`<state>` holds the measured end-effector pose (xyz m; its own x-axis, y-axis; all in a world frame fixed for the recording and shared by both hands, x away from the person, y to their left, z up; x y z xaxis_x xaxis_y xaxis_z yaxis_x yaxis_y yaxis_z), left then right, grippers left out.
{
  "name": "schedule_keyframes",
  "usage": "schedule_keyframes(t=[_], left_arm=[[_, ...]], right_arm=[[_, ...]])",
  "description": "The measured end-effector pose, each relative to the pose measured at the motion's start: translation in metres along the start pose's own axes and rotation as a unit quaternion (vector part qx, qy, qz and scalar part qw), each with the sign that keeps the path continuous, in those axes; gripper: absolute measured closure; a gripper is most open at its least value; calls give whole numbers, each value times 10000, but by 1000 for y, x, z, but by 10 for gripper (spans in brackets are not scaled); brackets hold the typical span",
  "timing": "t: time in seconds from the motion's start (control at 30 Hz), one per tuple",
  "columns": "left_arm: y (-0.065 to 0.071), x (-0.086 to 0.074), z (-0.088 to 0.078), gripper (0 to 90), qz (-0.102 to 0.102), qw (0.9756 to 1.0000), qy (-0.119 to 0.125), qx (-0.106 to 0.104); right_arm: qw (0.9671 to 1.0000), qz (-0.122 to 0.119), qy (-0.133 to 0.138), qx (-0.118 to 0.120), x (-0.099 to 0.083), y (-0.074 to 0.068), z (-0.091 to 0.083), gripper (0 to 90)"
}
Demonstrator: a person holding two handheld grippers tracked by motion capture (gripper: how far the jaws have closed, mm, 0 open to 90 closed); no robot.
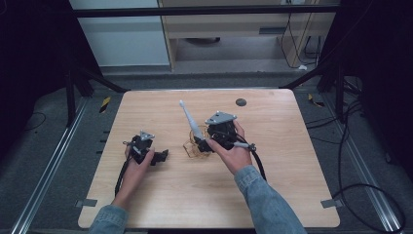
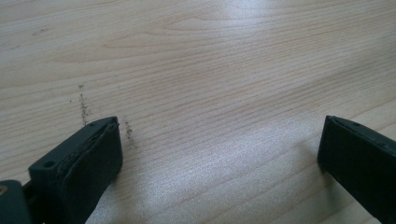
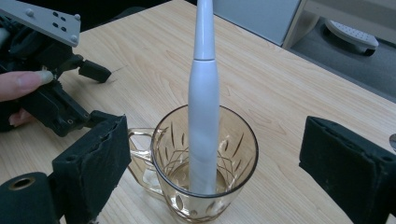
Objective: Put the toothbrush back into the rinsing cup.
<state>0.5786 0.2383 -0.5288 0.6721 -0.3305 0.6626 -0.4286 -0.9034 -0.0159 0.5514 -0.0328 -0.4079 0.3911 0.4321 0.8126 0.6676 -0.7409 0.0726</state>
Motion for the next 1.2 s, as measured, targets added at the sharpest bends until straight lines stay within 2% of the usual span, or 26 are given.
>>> schedule_keyframes(t=[0.17, 0.4, 0.8, 1.2], left_arm=[[0, 0, 0, 0, -2, 10000, -1, 0], [0, 0, 0, 0, 0, 10000, -2, 1], [0, 0, 0, 0, -4, 10000, 1, -2], [0, 0, 0, 0, -2, 10000, 0, 0]], right_arm=[[9999, -59, -33, -95, -6, 5, -6, 89], [9998, -23, -79, -173, -17, 15, -15, 92], [9991, 174, -141, -363, -34, 35, -31, 93], [9974, 365, -247, -576, -50, 53, -37, 94]])
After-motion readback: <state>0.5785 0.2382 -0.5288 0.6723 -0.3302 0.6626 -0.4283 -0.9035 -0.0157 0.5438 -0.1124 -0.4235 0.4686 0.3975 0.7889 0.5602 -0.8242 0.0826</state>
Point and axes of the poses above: each handheld gripper's, and its own axes: z roughly forward along the jaws, x roughly out of its top, y roughly to its right, the point moved 3 cm from there along z, roughly forward along the jaws, and after that the axes turned 4 degrees about -y, right-handed, at the moved point
